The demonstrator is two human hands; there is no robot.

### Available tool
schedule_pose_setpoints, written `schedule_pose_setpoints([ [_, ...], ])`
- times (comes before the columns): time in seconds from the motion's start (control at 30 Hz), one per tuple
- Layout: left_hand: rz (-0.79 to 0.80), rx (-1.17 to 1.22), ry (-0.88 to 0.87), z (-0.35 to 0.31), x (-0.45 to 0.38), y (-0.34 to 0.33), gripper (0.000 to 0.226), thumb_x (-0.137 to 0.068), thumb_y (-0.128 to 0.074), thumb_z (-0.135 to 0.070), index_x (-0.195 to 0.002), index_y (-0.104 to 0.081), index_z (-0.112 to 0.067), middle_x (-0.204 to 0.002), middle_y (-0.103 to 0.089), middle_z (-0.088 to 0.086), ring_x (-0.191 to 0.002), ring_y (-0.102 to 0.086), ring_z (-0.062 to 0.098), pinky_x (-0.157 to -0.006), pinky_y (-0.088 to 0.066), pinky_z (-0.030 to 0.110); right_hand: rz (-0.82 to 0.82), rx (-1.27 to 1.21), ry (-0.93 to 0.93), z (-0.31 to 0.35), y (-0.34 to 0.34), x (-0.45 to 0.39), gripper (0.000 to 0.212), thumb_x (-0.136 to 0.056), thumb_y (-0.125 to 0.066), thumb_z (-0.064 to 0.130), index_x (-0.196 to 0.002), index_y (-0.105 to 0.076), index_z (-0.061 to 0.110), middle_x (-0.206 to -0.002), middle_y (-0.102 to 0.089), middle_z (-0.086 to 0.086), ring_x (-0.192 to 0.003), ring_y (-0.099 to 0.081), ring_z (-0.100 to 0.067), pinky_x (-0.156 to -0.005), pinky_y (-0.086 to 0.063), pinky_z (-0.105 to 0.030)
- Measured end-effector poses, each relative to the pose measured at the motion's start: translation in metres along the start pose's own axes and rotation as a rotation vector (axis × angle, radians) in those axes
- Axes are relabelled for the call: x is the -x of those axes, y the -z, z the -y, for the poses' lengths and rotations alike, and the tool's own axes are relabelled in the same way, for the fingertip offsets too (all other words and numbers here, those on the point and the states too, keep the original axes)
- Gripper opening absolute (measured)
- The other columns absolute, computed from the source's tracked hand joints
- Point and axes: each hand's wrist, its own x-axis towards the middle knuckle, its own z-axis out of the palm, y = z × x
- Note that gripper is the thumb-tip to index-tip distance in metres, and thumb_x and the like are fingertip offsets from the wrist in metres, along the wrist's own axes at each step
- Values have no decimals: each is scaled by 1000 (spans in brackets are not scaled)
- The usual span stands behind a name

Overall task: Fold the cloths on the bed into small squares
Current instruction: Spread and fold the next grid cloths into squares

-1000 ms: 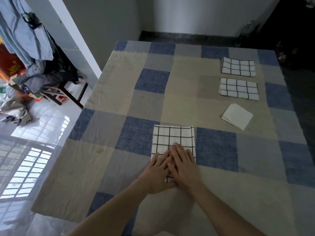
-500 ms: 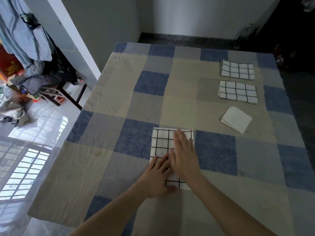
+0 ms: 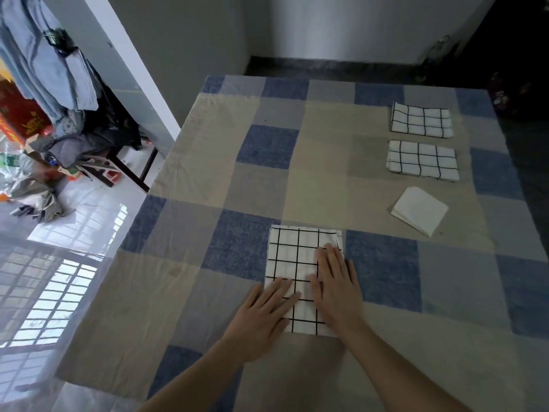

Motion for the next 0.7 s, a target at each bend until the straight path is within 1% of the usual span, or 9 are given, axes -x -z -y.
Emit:
schedule_pose_setpoints([
  [0.13,23,-9,88,16,30,-3,53,-105,-16,-42,-156,-8,-28,-164,-5,-3,-150,-10,19,-115,-10,44,7,-4,2,2,3,0,61,-97,-30,45,-152,-23,20,-162,-11,-2,-149,-8,-18,-119,-12,-48],
  [0.2,50,-1,110,21,40,-4,53,-105,-17,-42,-155,-10,-28,-164,-4,-4,-150,-10,19,-115,-10,44,24,20,-5,3,4,-1,64,-96,-31,48,-153,-18,23,-162,-7,-3,-149,-4,-20,-119,-6,-52],
  [0.3,88,-15,126,22,44,0,53,-105,-20,-42,-155,-12,-28,-163,-6,-5,-150,-9,19,-114,-10,45,77,103,46,-9,12,-14,67,-94,-23,57,-153,-11,27,-163,-2,-2,-149,2,-18,-118,1,-55],
  [0.37,102,-17,122,20,43,2,52,-104,-20,-41,-155,-17,-28,-163,-9,-4,-150,-8,19,-114,-10,46,77,126,20,-26,23,-29,64,-95,-19,54,-153,-11,27,-162,-6,0,-149,-1,-17,-117,-5,-59],
  [0.43,91,-15,122,19,43,2,52,-103,-24,-41,-154,-22,-27,-162,-14,-3,-150,-9,19,-114,-11,46,81,129,-80,-42,36,-42,61,-98,-21,52,-153,-12,27,-162,-10,0,-148,-6,-20,-116,-7,-61],
  [0.5,46,12,128,17,40,4,51,-102,-29,-41,-151,-30,-28,-161,-20,-5,-149,-12,18,-114,-10,46,90,149,-149,-45,47,-46,62,-97,-27,51,-152,-15,24,-160,-13,-4,-147,-11,-25,-115,-10,-62],
  [0.57,-16,85,160,10,35,11,46,-100,-33,-41,-144,-38,-30,-155,-29,-9,-144,-21,15,-115,-13,43,42,89,-213,-35,60,-41,62,-96,-40,46,-149,-24,17,-156,-22,-10,-143,-22,-30,-112,-21,-60],
  [0.63,-107,206,285,-1,25,20,39,-95,-42,-38,-133,-42,-31,-141,-38,-11,-131,-33,11,-112,-24,37,-35,-38,-262,-22,70,-29,59,-92,-52,38,-142,-33,15,-143,-39,-11,-130,-39,-31,-103,-37,-56],
  [0.7,-210,402,517,-12,9,32,36,-90,-53,-31,-124,-42,-30,-126,-41,-10,-115,-36,10,-105,-29,30,-13,-190,-321,-10,74,-13,57,-90,-57,35,-138,-34,14,-133,-42,-12,-116,-50,-30,-94,-45,-50],
])
